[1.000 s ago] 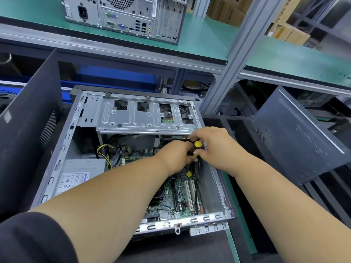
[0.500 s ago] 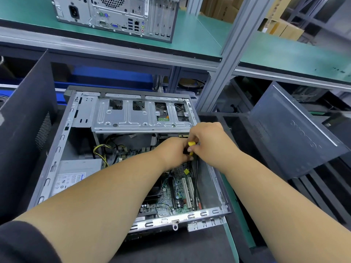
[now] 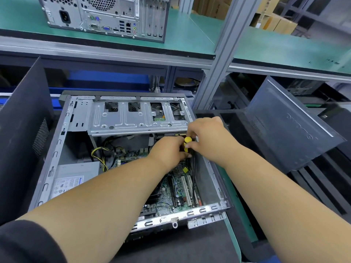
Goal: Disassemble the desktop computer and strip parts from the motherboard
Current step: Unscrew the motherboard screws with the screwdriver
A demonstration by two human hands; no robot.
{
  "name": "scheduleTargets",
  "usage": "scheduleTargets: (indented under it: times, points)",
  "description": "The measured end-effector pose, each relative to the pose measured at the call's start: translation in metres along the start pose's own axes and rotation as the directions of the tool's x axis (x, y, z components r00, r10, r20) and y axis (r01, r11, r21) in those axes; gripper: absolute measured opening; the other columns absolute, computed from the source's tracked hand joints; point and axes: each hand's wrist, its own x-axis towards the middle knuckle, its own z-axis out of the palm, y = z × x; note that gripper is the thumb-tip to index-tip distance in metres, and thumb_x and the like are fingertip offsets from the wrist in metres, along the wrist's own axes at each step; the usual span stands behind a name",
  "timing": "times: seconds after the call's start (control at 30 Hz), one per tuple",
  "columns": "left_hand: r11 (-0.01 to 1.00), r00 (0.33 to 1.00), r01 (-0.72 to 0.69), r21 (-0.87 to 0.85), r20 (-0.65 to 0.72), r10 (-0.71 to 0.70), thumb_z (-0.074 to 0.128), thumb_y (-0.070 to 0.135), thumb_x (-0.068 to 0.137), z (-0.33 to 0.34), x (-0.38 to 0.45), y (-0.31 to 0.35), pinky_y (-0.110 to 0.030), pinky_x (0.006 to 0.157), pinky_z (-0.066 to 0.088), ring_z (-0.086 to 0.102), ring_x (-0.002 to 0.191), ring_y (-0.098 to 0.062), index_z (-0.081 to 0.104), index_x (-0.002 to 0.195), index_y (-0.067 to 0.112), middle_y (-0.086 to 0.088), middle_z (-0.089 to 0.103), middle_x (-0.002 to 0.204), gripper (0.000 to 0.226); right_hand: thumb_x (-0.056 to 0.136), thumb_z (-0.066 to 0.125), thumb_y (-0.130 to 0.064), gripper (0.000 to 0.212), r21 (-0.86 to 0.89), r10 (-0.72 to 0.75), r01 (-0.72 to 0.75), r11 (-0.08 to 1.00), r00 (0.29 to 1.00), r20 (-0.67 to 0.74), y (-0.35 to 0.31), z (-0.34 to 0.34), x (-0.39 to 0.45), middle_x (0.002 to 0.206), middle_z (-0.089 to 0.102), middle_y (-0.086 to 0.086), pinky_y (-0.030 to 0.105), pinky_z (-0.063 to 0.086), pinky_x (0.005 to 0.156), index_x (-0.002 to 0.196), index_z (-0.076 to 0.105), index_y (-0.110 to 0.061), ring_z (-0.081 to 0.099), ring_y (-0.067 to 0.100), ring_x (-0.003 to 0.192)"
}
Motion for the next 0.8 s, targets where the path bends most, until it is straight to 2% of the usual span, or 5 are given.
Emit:
scheduleTargets:
  times: [0.3,0.4,0.53,0.73,0.8]
  points:
    - [0.999,0.992,-0.03,-0.032,0.119,0.034,0.073,0.024,0.082,-0.002,0.002,0.003,-0.028,0.067,0.041,0.057,0.08,-0.02,0.055,0.089,0.025,0.002,0.061,0.082,0.019,0.099,0.059,-0.029,0.035,-0.309,0.062,0.075,0.948,0.909,0.412,-0.019,-0.019,0.031,0.128,0.059,-0.007,0.036,0.033,0.107,0.133,0.057,-0.035,0.053,0.022,0.122]
    - [0.998,0.992,-0.028,-0.052,0.118,0.034,0.071,0.023,0.084,-0.003,0.002,0.003,-0.03,0.069,0.045,0.059,0.081,-0.022,0.055,0.087,0.025,-0.001,0.064,0.084,0.016,0.097,0.061,-0.027,0.034,-0.241,0.004,0.083,0.967,0.94,0.341,-0.012,-0.018,0.021,0.124,0.059,-0.008,0.037,0.033,0.108,0.129,0.06,-0.036,0.053,0.021,0.121]
    - [0.996,0.992,-0.055,-0.075,0.11,0.063,0.071,0.022,0.084,-0.001,-0.002,0.004,-0.029,0.066,0.04,0.056,0.081,-0.021,0.055,0.08,0.025,0.004,0.062,0.081,0.016,0.085,0.07,-0.047,0.031,-0.026,-0.031,0.032,0.999,0.998,0.056,-0.001,-0.007,0.001,0.106,0.062,-0.008,0.036,0.032,0.099,0.108,0.064,-0.027,0.054,0.017,0.105]
    - [0.997,0.996,-0.052,-0.064,0.074,0.057,0.072,0.029,0.083,-0.001,-0.001,0.003,-0.026,0.064,0.037,0.054,0.08,-0.018,0.057,0.094,0.023,0.006,0.06,0.082,0.019,0.092,0.066,-0.038,0.022,-0.169,-0.019,0.038,0.985,0.993,0.115,-0.002,-0.003,0.011,0.108,0.066,-0.005,0.036,0.033,0.1,0.112,0.068,-0.033,0.058,0.02,0.105]
    - [0.996,0.995,-0.045,-0.081,0.086,0.052,0.072,0.028,0.083,-0.001,0.0,0.004,-0.028,0.071,0.043,0.058,0.087,-0.02,0.06,0.105,0.021,0.001,0.066,0.093,0.026,0.095,0.062,-0.028,0.031,-0.263,0.012,0.056,0.963,0.968,0.251,-0.002,-0.006,0.026,0.119,0.063,-0.007,0.035,0.033,0.101,0.123,0.062,-0.041,0.056,0.021,0.113]
